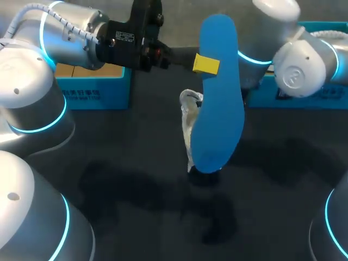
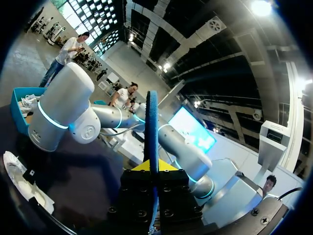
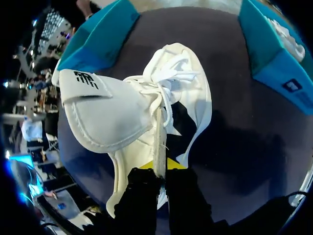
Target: Take the shoe out of the shoebox, open the shoe tongue, remove and reinsert the insole, then place the shoe into the shoebox
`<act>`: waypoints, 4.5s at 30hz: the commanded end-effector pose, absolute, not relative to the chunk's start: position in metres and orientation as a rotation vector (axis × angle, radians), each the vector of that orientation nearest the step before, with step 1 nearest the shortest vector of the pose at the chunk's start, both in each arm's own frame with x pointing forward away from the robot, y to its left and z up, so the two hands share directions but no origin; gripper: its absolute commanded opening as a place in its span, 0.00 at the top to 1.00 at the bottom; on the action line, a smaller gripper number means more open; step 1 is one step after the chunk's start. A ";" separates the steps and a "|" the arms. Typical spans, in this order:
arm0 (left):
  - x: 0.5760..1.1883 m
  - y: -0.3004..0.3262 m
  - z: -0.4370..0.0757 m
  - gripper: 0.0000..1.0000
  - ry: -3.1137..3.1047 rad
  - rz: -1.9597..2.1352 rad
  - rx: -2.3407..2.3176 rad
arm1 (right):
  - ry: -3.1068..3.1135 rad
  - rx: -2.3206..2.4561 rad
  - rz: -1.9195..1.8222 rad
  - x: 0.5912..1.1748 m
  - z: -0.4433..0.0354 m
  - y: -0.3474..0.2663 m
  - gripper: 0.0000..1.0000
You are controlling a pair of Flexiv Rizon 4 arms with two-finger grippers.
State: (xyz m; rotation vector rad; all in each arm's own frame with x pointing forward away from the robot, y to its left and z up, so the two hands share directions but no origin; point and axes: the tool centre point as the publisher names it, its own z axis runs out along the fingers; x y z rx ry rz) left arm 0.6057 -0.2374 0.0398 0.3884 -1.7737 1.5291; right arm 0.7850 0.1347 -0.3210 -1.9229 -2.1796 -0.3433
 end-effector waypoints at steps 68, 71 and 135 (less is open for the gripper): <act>0.605 -0.237 0.039 1.00 -1.774 1.530 0.389 | -2.159 -1.755 -0.576 0.793 -0.271 0.123 0.00; 0.605 -0.237 0.039 1.00 -1.774 1.530 0.389 | -2.159 -1.755 -0.576 0.793 -0.271 0.123 0.00; 0.605 -0.237 0.039 1.00 -1.774 1.530 0.389 | -1.447 -1.433 -1.300 0.805 -0.137 0.058 0.00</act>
